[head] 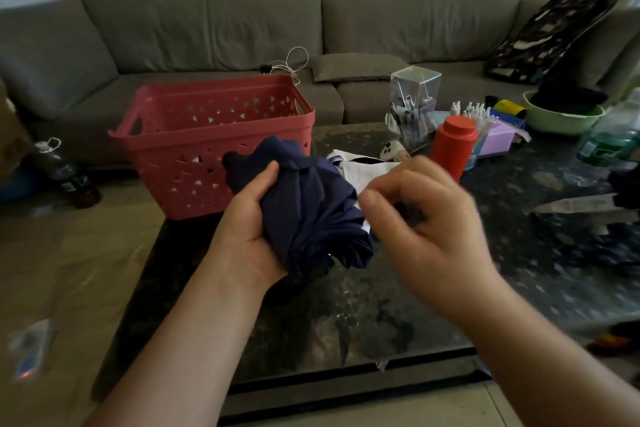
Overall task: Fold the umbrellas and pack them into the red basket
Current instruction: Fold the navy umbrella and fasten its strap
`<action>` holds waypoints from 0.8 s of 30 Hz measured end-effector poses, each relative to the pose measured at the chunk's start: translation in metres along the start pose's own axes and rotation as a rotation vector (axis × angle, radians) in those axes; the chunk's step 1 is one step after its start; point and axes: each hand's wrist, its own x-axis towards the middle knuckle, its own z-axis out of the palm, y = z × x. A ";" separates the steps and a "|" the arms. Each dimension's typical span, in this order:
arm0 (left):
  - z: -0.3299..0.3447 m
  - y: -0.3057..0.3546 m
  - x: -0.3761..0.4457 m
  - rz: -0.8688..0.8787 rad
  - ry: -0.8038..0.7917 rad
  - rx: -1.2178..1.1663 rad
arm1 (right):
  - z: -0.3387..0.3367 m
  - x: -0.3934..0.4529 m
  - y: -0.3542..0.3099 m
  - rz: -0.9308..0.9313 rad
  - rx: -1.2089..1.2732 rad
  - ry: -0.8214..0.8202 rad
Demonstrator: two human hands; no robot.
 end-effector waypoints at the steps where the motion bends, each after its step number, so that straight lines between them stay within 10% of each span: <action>1: 0.003 -0.001 -0.002 0.035 0.009 0.015 | 0.006 -0.003 -0.003 0.102 0.136 -0.074; 13: 0.012 -0.021 -0.005 0.551 0.222 0.155 | 0.036 -0.004 -0.010 0.666 0.622 -0.222; 20: 0.003 -0.013 -0.004 0.328 0.083 0.069 | 0.036 0.001 -0.008 0.819 0.867 -0.183; 24: 0.002 -0.014 -0.008 0.170 0.071 0.081 | 0.031 -0.001 0.001 0.682 0.493 -0.138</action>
